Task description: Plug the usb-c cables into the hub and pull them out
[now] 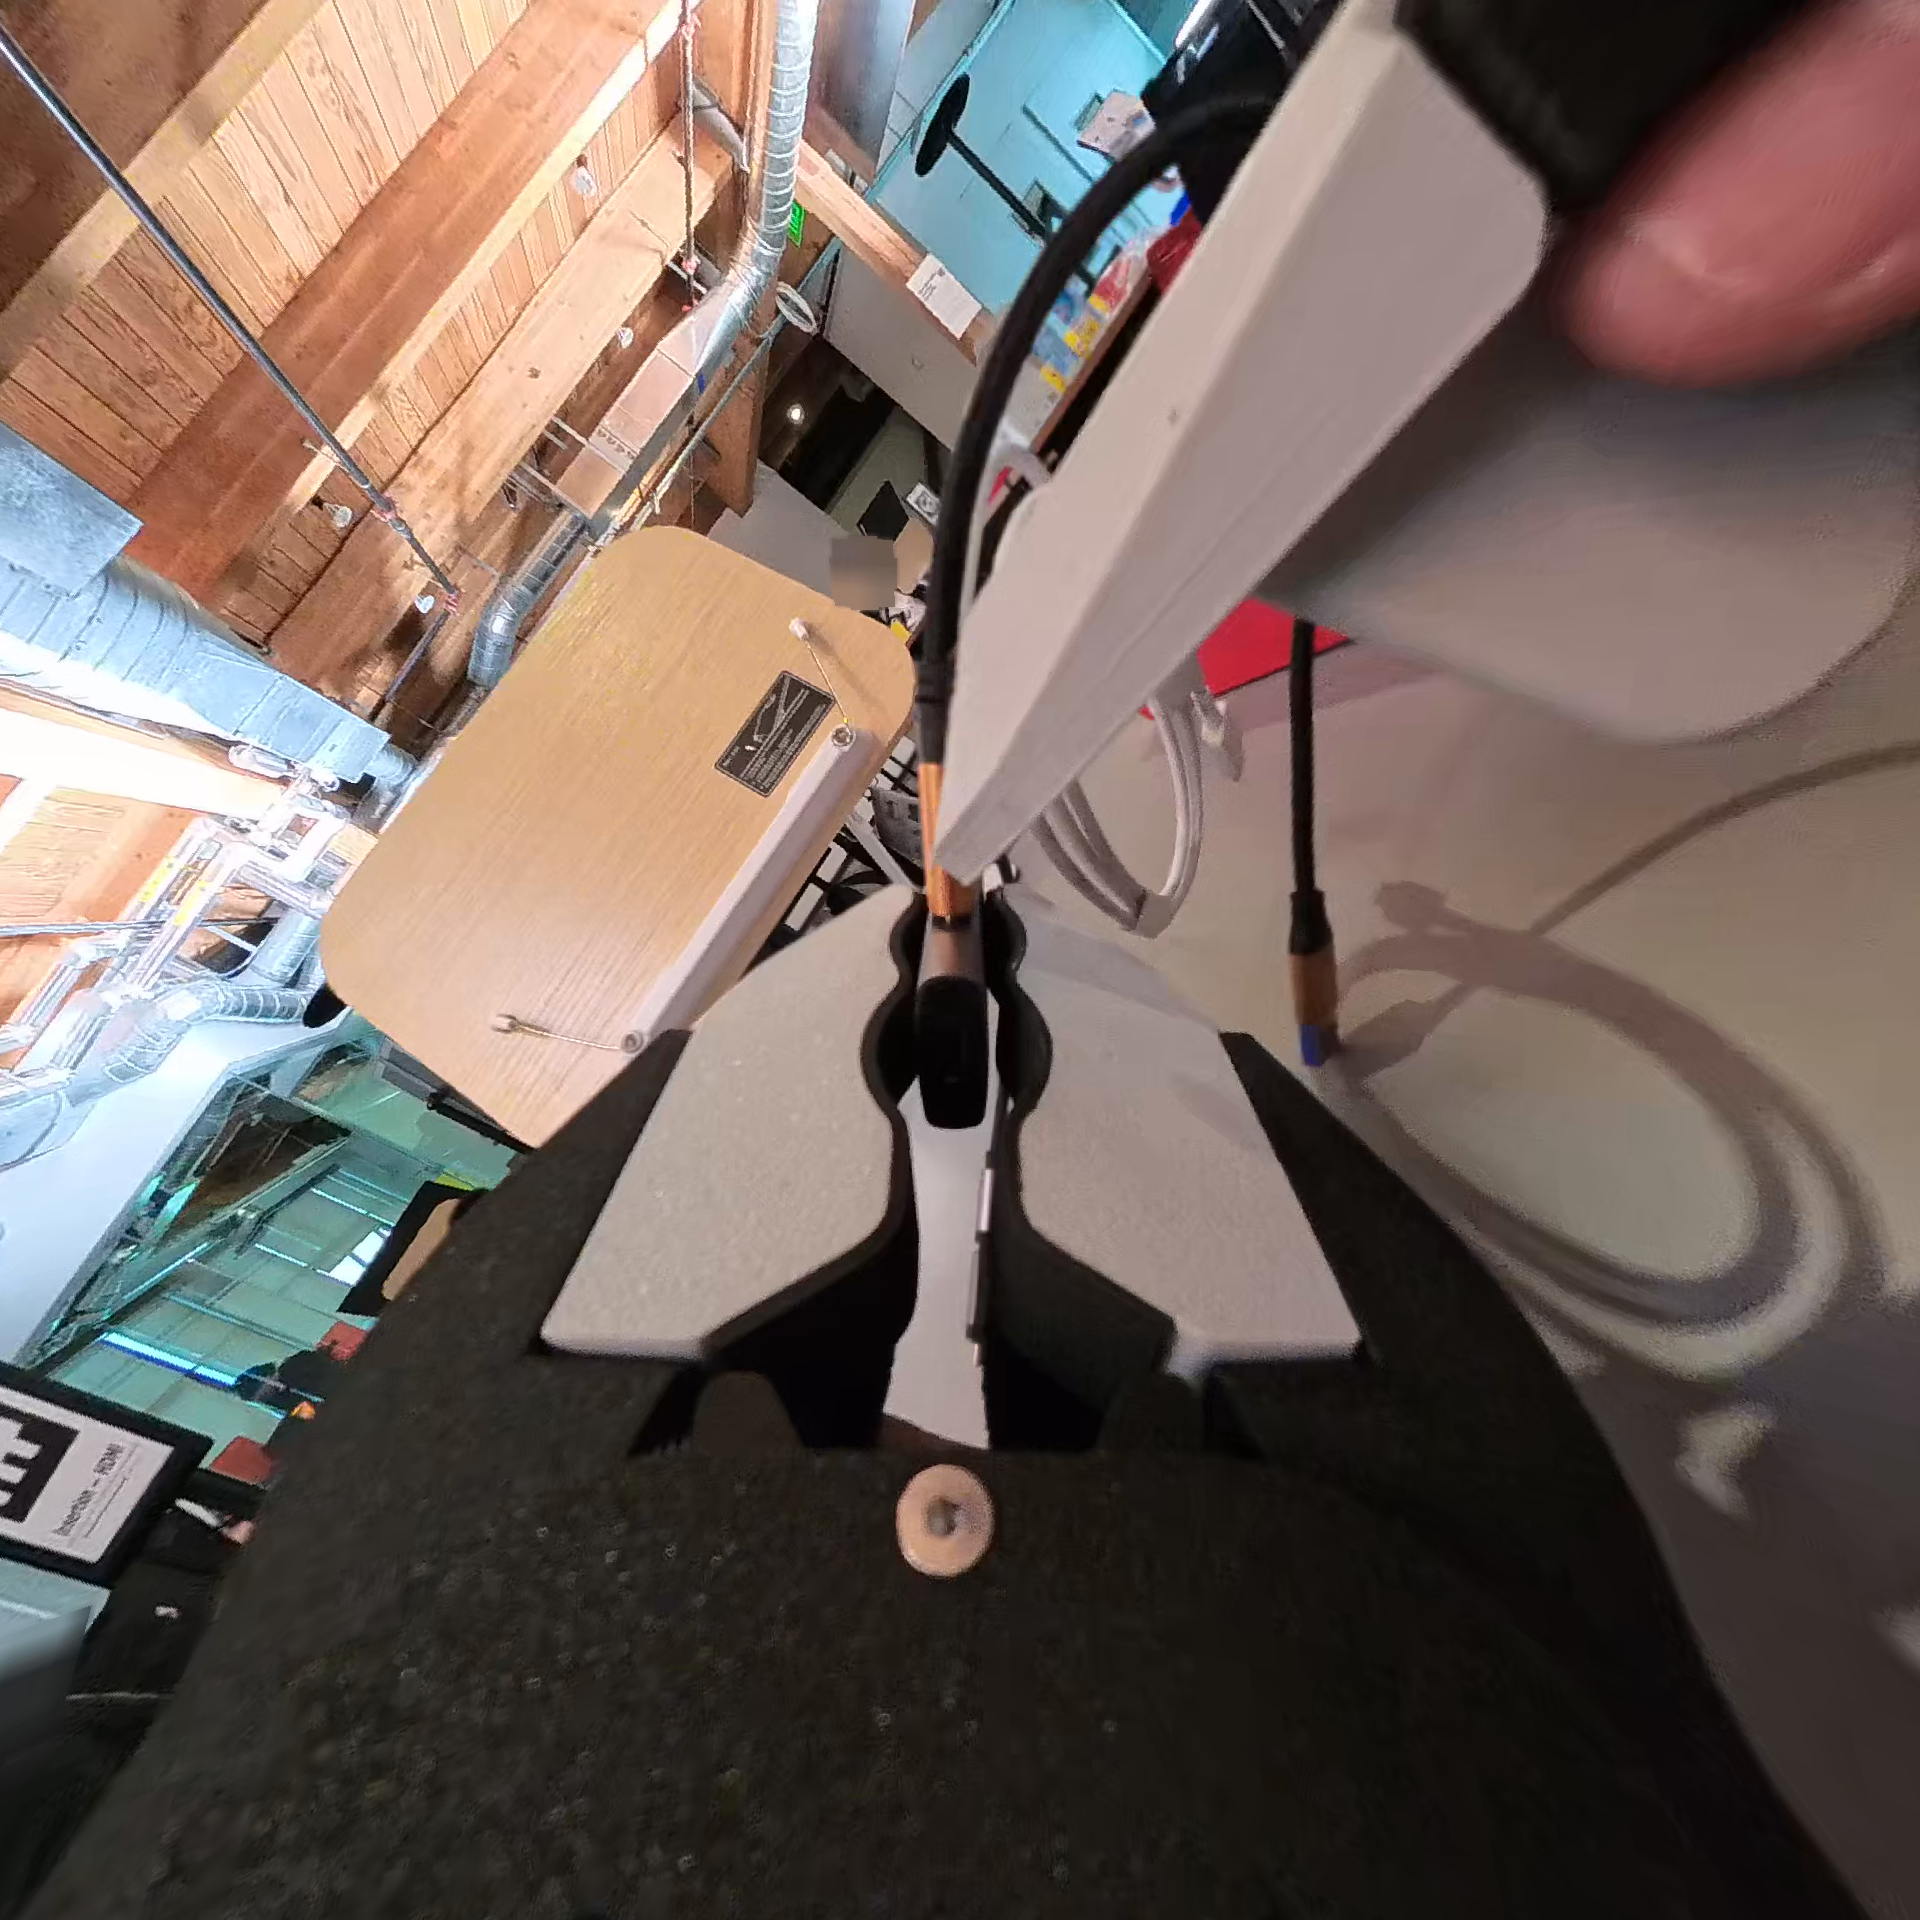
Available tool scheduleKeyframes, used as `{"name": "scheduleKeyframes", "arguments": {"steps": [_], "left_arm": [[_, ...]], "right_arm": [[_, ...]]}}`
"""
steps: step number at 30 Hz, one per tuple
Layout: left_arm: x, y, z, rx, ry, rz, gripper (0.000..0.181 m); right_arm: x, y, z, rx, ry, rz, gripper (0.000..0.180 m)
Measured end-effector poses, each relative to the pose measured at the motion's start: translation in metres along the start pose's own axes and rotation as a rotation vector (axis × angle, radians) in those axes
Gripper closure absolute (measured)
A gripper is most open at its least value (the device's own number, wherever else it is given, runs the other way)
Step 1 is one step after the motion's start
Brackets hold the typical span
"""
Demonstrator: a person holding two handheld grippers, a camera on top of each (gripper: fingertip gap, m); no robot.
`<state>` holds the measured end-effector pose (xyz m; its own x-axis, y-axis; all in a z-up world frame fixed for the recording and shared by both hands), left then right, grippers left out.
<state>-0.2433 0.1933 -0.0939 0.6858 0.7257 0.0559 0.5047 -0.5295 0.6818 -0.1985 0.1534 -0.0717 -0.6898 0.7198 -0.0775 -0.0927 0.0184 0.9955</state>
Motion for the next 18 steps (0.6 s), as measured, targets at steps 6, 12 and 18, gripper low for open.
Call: {"name": "scheduleKeyframes", "arguments": {"steps": [6, 12, 18], "left_arm": [[-0.001, 0.002, 0.001, 0.016, 0.011, 0.009, 0.171], [-0.001, 0.003, 0.002, 0.031, 0.013, 0.007, 0.171], [0.002, -0.001, 0.005, -0.037, -0.038, -0.005, 0.170]], "right_arm": [[0.004, -0.001, 0.001, 0.030, -0.002, 0.014, 0.157], [0.004, -0.001, 0.004, 0.097, 0.015, 0.052, 0.163], [0.003, -0.005, 0.011, 0.124, 0.024, 0.004, 0.169]]}}
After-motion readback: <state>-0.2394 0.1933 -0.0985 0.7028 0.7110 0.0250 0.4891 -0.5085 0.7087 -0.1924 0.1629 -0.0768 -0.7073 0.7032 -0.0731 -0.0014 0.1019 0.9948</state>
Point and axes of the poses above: each gripper's, where its closed fingertips meet, x out along the fingers, y out of its top, z = x × y across the jaws, the point moved 4 cm from there along -x, back along the fingers, and after that the axes turned 6 degrees about -x, right-handed, at the moved point
